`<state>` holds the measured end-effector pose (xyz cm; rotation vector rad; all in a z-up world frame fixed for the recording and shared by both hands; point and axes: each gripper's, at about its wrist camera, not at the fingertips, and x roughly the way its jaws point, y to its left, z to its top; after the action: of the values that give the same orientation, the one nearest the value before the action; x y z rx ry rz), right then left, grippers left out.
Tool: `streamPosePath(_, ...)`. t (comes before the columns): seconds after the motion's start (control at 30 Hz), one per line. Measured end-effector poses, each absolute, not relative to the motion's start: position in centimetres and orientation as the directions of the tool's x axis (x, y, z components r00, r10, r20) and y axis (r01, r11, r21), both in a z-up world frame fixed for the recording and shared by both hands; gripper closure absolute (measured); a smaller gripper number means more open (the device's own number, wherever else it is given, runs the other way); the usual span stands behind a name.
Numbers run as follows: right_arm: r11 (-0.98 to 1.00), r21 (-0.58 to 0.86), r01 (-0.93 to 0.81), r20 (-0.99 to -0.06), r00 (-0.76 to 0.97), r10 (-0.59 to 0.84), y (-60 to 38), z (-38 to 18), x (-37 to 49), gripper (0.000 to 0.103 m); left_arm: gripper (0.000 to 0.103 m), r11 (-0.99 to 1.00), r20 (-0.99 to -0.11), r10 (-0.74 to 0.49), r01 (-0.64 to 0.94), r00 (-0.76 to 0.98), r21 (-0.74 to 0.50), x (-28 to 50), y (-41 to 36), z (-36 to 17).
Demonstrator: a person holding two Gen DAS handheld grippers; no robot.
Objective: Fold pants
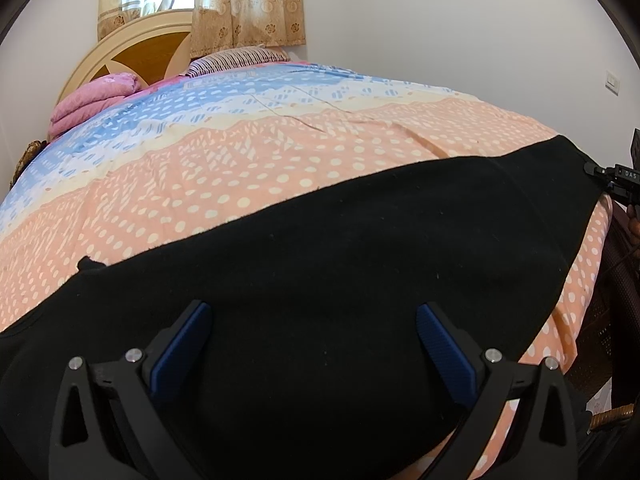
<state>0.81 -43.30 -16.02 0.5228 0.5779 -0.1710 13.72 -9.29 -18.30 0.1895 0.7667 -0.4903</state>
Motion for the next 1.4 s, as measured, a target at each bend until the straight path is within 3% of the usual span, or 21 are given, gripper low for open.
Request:
streamPosePath(0.9,0.876,0.381,0.297,-0.538,0.842,-0.051,-42.3,-14.9,0.8,0.091,0.000,0.882,-0.695,-0.358,0.470,0.623,-0.033,13.2,-8.6,-17.8)
streamPosePath(1.4,0.969,0.229,0.093,-0.442,0.897,0.019,-32.5,-8.5,2.4,0.091,0.000,0.920,-0.644,-0.373,0.359,0.668,-0.160,12.6,-3.3,-16.3)
